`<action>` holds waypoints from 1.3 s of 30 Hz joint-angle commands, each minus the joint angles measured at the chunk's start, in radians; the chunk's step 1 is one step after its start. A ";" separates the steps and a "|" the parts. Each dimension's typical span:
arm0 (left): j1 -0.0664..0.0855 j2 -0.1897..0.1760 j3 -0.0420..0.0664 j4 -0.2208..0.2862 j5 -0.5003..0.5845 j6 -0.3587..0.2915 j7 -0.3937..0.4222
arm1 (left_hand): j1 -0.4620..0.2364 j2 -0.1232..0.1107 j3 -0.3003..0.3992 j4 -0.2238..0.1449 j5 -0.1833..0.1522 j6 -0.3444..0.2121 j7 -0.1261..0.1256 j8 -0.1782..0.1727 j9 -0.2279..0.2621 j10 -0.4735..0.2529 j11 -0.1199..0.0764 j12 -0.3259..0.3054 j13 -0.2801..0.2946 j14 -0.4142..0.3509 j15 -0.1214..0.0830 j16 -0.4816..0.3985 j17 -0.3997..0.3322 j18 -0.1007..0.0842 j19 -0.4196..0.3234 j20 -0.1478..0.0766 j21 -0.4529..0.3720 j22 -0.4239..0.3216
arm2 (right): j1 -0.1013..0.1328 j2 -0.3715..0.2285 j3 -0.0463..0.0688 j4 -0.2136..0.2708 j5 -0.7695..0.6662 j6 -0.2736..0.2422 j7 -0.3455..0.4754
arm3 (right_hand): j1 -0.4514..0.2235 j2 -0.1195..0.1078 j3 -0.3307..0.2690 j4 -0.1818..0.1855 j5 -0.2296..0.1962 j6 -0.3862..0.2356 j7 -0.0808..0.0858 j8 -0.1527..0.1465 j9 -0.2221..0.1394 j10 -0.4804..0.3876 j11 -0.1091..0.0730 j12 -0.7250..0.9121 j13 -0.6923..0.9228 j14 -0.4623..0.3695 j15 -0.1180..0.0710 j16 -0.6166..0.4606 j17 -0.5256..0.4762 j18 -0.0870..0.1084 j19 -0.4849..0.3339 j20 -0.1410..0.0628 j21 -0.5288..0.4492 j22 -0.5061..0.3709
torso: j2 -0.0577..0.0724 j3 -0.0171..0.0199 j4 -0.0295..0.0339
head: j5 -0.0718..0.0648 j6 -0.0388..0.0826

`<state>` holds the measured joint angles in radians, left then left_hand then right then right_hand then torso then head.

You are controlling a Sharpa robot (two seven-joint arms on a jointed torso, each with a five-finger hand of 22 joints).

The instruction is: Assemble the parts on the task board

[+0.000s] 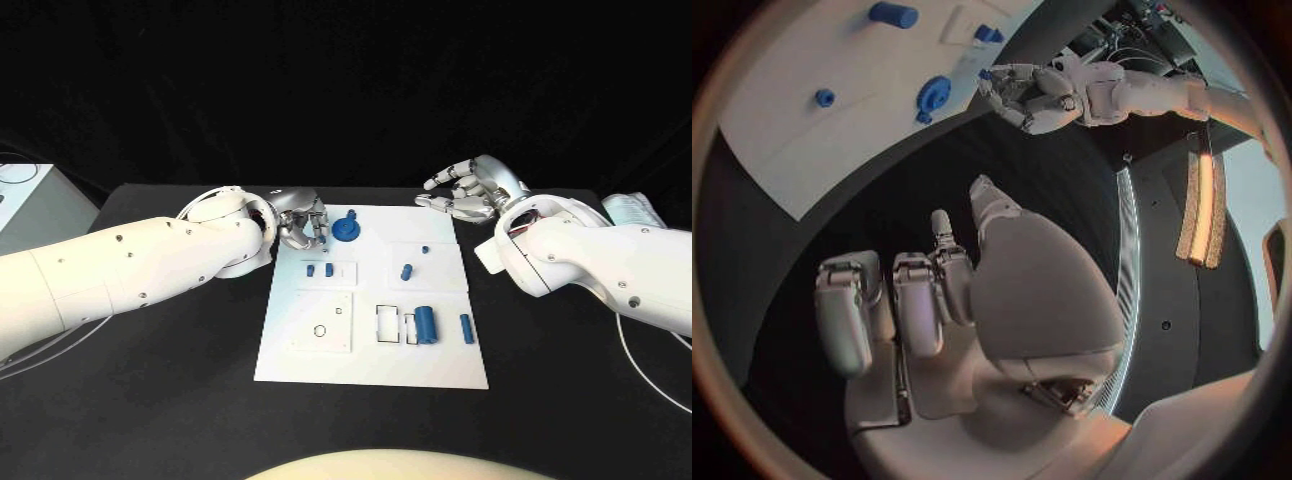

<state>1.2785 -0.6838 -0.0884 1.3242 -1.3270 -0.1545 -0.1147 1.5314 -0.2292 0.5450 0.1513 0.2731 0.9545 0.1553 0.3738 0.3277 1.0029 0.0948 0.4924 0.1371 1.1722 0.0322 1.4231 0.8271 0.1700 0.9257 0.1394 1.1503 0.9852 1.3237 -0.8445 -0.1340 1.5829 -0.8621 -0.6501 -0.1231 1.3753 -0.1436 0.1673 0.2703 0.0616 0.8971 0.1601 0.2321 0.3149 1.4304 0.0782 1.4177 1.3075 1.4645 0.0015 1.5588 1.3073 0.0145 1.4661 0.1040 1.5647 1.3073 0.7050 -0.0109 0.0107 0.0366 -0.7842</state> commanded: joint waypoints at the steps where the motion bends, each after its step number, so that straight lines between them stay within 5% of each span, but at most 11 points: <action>1: 0.000 0.009 -0.002 -0.008 -0.007 0.025 0.010 | -0.009 -0.001 0.003 -0.004 0.000 0.008 -0.002 -0.003 0.001 0.009 0.000 -0.006 -0.001 0.007 0.000 0.005 0.000 -0.006 0.004 0.000 -0.002 0.000 | -0.001 0.001 0.000 0.000 -0.010 0.010 0.011 | -0.007 0.005 -0.001 0.004 0.002 -0.004 -0.001 0.004 0.000 -0.005 -0.002 -0.005 0.122 0.098 0.001 -0.004 0.234 -0.012 0.099 0.003 -0.004 0.256 | 0.001 0.0003 -0.0022 | 0.003 0.000; 16: -0.006 0.027 -0.016 -0.027 -0.010 0.046 0.012 | -0.009 0.000 0.005 -0.005 0.000 0.010 -0.002 -0.004 0.001 0.010 0.000 -0.010 -0.002 0.008 0.000 0.005 0.000 -0.006 0.007 0.000 -0.001 0.002 | -0.001 0.001 0.000 0.001 -0.012 0.010 0.010 | -0.007 0.005 -0.001 0.004 0.002 -0.004 -0.001 0.004 0.000 -0.005 -0.002 -0.005 0.122 0.098 0.001 -0.004 0.234 -0.012 0.099 0.003 -0.004 0.256 | 0.001 0.0013 -0.0017 | 0.003 -0.003; 39: -0.010 0.038 -0.022 -0.040 -0.014 0.071 0.007 | -0.009 -0.001 0.006 -0.007 -0.001 0.011 -0.003 -0.005 0.002 0.012 0.000 -0.013 -0.002 0.008 0.000 0.005 0.000 -0.006 0.005 -0.001 -0.003 0.000 | -0.001 0.001 0.000 0.001 -0.013 0.010 0.010 | -0.007 0.005 -0.001 0.004 0.002 -0.004 -0.001 0.004 0.000 -0.005 -0.002 -0.005 0.122 0.098 0.001 -0.004 0.234 -0.012 0.099 0.003 -0.004 0.256 | 0.002 0.0008 -0.0025 | 0.002 -0.005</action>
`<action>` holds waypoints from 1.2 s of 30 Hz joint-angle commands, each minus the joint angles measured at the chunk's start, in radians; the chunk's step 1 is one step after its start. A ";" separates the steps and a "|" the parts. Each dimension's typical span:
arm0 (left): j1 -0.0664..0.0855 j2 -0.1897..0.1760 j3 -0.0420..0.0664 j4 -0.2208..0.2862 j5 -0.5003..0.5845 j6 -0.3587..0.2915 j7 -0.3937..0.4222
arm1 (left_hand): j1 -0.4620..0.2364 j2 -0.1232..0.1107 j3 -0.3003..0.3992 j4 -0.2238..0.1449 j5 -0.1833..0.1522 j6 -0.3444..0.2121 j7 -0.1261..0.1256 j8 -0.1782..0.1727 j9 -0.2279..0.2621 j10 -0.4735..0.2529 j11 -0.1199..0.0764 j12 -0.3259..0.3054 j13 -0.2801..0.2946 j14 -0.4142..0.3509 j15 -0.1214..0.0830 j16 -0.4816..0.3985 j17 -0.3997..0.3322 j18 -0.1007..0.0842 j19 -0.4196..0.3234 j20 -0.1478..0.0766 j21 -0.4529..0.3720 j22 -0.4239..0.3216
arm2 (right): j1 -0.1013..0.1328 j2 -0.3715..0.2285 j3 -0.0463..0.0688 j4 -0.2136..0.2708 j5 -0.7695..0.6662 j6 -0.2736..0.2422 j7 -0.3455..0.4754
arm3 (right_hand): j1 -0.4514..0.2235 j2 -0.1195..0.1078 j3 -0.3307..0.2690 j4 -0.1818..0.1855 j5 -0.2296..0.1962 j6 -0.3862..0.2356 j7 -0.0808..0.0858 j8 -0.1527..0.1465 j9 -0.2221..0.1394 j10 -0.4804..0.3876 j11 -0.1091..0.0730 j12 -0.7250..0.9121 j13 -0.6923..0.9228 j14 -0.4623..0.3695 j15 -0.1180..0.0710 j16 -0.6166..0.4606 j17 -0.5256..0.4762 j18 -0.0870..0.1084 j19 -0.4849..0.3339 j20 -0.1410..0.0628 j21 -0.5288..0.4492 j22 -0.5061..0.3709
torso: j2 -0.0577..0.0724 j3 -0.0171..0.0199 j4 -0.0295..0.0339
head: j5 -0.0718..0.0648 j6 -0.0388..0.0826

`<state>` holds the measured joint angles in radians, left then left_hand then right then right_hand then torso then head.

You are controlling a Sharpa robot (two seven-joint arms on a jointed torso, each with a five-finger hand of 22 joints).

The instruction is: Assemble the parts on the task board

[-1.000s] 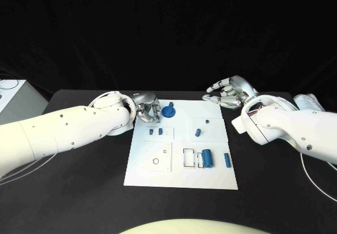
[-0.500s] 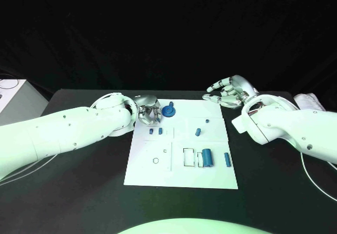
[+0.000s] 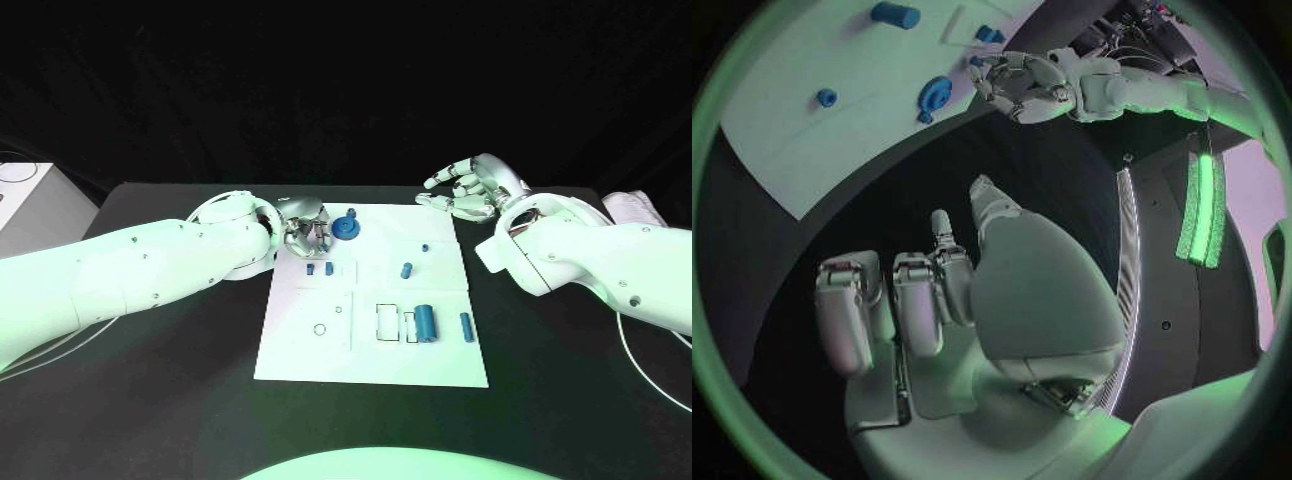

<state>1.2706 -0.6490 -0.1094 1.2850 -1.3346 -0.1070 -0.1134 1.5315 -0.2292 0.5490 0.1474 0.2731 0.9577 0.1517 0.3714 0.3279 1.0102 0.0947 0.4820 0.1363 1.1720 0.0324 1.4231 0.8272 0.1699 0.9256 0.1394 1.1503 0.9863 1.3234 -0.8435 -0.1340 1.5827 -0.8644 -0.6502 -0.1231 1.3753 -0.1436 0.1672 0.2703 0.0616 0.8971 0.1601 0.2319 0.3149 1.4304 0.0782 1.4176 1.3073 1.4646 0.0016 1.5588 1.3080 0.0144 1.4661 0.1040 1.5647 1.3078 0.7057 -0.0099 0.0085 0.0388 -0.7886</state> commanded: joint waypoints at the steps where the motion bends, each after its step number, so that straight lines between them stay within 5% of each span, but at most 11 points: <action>1: -0.002 0.003 -0.001 -0.001 -0.006 0.025 0.005 | -0.009 -0.001 0.002 -0.003 -0.001 0.008 0.001 -0.003 0.002 0.004 0.000 -0.003 -0.001 0.008 0.000 0.005 0.000 -0.006 0.005 -0.001 -0.003 -0.001 | -0.001 0.000 0.000 0.001 -0.010 0.010 0.010 | -0.007 0.005 -0.001 0.004 0.002 -0.004 -0.001 0.004 0.000 -0.005 -0.002 -0.005 0.122 0.098 0.001 -0.004 0.233 -0.012 0.099 0.003 -0.004 0.256 | 0.001 -0.0002 -0.0004 | 0.000 -0.001; 36: -0.013 0.003 -0.004 -0.008 -0.010 0.012 0.014 | -0.037 -0.019 -0.003 -0.002 -0.002 -0.003 0.003 -0.029 0.004 0.007 0.005 -0.044 -0.004 -0.004 0.004 0.003 -0.020 -0.004 -0.006 0.002 -0.023 -0.018 | -0.001 -0.002 0.000 0.001 -0.011 0.010 0.010 | -0.006 0.005 0.000 0.004 0.002 -0.005 -0.001 0.005 0.000 -0.005 -0.002 -0.005 0.122 0.098 0.001 -0.004 0.233 -0.012 0.100 0.002 -0.004 0.256 | -0.001 -0.0007 0.0010 | 0.003 -0.003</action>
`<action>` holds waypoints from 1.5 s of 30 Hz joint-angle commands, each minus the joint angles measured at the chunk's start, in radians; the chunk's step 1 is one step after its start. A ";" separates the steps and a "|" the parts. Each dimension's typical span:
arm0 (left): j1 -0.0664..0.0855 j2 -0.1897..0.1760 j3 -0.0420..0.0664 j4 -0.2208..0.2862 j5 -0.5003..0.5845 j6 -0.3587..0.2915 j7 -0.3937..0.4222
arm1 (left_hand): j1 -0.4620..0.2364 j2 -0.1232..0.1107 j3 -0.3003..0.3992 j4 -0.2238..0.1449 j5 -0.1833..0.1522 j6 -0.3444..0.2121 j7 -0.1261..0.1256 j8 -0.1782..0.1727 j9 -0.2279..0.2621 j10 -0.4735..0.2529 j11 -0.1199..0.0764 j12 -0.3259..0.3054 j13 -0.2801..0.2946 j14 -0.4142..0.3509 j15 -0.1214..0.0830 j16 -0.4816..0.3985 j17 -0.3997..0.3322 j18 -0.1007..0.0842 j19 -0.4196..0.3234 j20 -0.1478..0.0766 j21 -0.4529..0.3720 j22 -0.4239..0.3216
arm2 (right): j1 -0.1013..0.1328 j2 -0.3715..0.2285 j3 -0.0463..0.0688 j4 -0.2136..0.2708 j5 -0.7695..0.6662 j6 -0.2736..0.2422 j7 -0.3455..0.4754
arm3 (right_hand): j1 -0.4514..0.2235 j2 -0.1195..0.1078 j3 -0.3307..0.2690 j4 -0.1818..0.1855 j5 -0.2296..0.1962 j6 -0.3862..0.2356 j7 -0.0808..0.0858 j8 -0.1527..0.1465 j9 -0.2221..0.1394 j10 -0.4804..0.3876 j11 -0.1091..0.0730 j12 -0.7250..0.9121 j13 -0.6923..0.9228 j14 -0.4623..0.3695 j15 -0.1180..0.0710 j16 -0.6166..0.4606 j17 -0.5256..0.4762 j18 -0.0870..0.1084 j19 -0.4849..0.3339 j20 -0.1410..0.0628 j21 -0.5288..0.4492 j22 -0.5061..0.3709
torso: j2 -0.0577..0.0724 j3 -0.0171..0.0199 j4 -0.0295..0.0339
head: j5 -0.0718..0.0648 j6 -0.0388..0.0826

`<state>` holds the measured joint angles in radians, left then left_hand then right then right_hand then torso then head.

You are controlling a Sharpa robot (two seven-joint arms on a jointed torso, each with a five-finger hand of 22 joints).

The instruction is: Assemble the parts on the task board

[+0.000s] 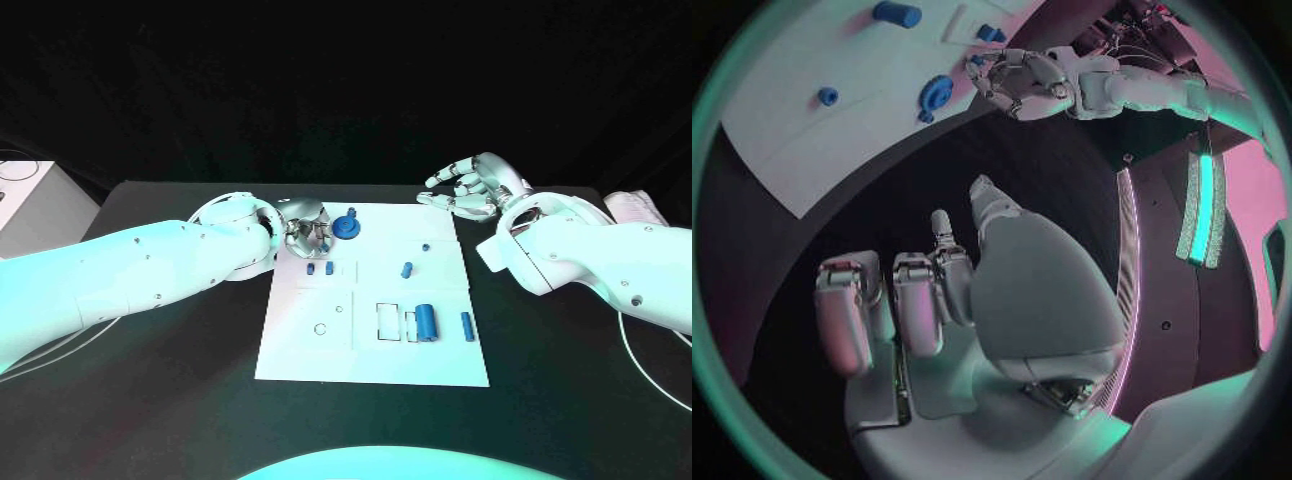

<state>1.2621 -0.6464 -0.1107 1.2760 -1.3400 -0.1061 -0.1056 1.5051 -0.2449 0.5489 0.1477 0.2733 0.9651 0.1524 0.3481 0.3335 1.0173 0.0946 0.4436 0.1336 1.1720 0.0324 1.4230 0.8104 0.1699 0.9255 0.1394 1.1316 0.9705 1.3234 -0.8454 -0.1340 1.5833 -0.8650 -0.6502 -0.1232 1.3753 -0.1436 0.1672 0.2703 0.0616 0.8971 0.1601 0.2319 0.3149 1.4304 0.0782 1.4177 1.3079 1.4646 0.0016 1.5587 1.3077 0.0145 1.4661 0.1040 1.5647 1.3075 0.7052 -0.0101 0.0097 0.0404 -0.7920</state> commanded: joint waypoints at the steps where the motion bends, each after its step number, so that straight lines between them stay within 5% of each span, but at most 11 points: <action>1: -0.004 0.000 -0.003 0.001 -0.005 0.011 0.006 | -0.011 -0.004 -0.002 -0.002 -0.002 -0.013 0.003 -0.009 -0.003 -0.001 0.005 -0.009 -0.002 -0.006 0.005 0.002 -0.005 -0.003 -0.007 0.002 -0.006 -0.004 | -0.001 0.000 0.000 0.001 -0.011 0.010 0.010 | -0.006 0.005 0.000 0.004 0.002 -0.005 -0.001 0.006 0.000 -0.005 -0.002 -0.005 0.121 0.098 0.001 -0.004 0.233 -0.012 0.100 0.002 -0.004 0.257 | 0.000 -0.0002 -0.0007 | 0.001 0.001; 35: -0.005 -0.005 -0.003 0.008 -0.004 -0.017 -0.003 | -0.024 -0.017 0.002 -0.001 0.000 -0.069 0.016 -0.056 -0.010 -0.012 0.017 -0.039 0.001 -0.022 0.015 -0.001 -0.027 -0.001 -0.014 0.010 -0.025 -0.021 | -0.001 0.001 0.000 -0.003 -0.011 0.010 0.009 | -0.007 0.005 0.000 0.005 0.001 -0.006 -0.001 0.006 0.000 -0.006 -0.002 -0.006 0.120 0.098 0.001 -0.005 0.232 -0.011 0.099 0.002 -0.005 0.256 | 0.000 -0.0006 -0.0001 | 0.002 0.002; 45: -0.006 -0.008 -0.003 0.012 -0.005 -0.029 -0.005 | -0.032 -0.021 0.001 -0.002 -0.001 -0.071 0.002 -0.065 -0.001 -0.088 0.041 -0.076 -0.003 -0.088 0.035 -0.028 -0.128 0.005 -0.044 0.025 -0.056 -0.053 | -0.001 0.001 0.000 -0.005 -0.011 0.011 0.008 | -0.007 0.005 0.000 0.005 0.001 -0.006 -0.001 0.006 0.000 -0.006 -0.002 -0.006 0.120 0.098 0.001 -0.005 0.232 -0.011 0.099 0.002 -0.005 0.256 | 0.000 -0.0003 -0.0007 | 0.003 0.001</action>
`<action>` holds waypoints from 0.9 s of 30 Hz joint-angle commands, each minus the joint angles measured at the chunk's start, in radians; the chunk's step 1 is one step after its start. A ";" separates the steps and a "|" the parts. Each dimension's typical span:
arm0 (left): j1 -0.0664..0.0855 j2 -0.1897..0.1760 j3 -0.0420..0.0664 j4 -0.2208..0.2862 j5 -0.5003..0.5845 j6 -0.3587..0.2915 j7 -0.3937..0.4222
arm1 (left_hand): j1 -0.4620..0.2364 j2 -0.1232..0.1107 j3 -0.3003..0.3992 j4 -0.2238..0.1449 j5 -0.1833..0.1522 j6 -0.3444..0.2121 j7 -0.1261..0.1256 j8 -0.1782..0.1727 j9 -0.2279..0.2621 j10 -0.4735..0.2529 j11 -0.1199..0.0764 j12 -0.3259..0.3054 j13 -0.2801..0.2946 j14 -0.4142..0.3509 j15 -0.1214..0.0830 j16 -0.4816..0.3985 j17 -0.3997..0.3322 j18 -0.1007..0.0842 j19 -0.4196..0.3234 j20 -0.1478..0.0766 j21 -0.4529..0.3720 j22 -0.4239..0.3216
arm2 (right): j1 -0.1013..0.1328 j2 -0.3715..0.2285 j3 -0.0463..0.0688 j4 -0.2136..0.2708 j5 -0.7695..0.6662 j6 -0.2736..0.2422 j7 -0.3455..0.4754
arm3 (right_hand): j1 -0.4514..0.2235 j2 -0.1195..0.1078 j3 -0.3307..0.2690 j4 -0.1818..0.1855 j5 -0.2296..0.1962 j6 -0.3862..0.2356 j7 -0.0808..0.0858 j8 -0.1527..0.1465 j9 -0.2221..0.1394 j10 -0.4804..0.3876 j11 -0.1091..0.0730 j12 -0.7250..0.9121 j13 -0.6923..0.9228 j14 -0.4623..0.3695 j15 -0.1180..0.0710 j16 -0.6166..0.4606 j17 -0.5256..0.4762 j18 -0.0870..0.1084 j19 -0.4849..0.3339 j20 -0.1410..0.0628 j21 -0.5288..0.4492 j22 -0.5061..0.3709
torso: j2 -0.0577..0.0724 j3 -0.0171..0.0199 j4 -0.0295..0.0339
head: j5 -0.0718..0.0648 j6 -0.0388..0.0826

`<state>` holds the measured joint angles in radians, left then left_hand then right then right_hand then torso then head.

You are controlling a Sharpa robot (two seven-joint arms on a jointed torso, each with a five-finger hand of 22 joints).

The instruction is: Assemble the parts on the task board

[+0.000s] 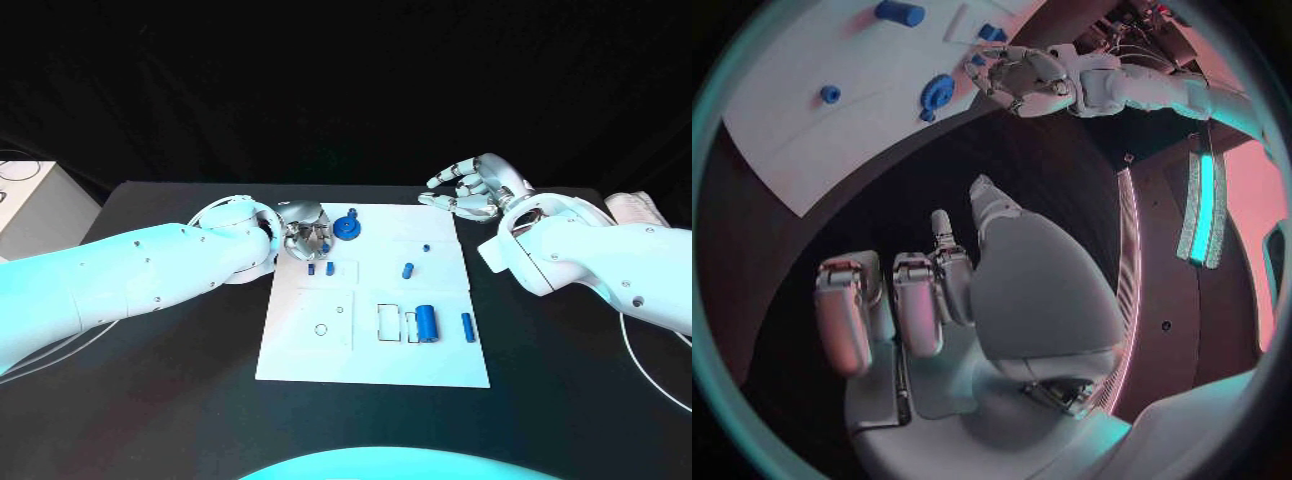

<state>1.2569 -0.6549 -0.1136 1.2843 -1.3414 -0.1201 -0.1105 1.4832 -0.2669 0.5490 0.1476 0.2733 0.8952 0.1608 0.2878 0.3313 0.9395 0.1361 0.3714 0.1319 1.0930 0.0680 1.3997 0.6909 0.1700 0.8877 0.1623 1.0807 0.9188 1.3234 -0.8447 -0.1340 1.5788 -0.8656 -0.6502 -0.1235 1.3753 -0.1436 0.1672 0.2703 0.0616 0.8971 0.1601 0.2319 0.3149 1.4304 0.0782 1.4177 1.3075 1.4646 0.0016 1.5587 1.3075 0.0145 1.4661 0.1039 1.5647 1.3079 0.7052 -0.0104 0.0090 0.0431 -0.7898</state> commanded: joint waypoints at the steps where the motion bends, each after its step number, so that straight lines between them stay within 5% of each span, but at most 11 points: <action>1: 0.000 0.000 0.000 0.003 -0.003 -0.016 0.000 | -0.010 0.001 0.001 -0.002 -0.001 -0.001 -0.007 -0.004 0.001 -0.010 0.000 -0.004 -0.001 -0.009 -0.001 -0.004 -0.008 0.005 -0.006 0.002 -0.005 -0.002 | -0.001 0.000 0.000 0.000 -0.010 0.011 0.008 | -0.007 0.005 0.000 0.005 0.001 -0.006 -0.001 0.006 0.000 -0.006 -0.002 -0.006 0.120 0.098 0.001 -0.005 0.232 -0.011 0.099 0.002 -0.005 0.255 | 0.000 0.0000 0.0000 | 0.000 -0.001; 27: -0.001 0.000 0.001 0.010 0.015 -0.037 0.017 | -0.007 0.015 -0.015 -0.005 -0.001 0.029 -0.017 0.002 0.016 -0.085 0.019 -0.005 0.001 -0.024 0.017 0.001 -0.032 0.007 -0.015 0.020 -0.013 -0.009 | -0.002 0.003 0.000 -0.004 -0.010 0.014 0.006 | -0.006 0.005 0.000 0.005 0.002 -0.007 -0.001 0.007 0.000 -0.006 -0.002 -0.006 0.121 0.098 0.001 -0.004 0.233 -0.011 0.099 0.002 -0.005 0.255 | 0.001 0.0011 -0.0005 | 0.001 -0.003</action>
<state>1.2559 -0.6564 -0.1135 1.2913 -1.3376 -0.1498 -0.1070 1.4753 -0.2589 0.5380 0.1449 0.2733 0.9192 0.1443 0.2841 0.3462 0.8611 0.1538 0.3660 0.1320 1.0716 0.0823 1.3997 0.6600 0.1701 0.8753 0.1748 1.0727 0.9113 1.3223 -0.8423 -0.1340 1.5744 -0.8660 -0.6489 -0.1246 1.3753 -0.1436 0.1672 0.2703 0.0616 0.8971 0.1601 0.2319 0.3148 1.4304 0.0782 1.4177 1.3074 1.4646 0.0015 1.5587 1.3074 0.0145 1.4661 0.1040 1.5647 1.3075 0.7055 -0.0095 0.0081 0.0444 -0.7923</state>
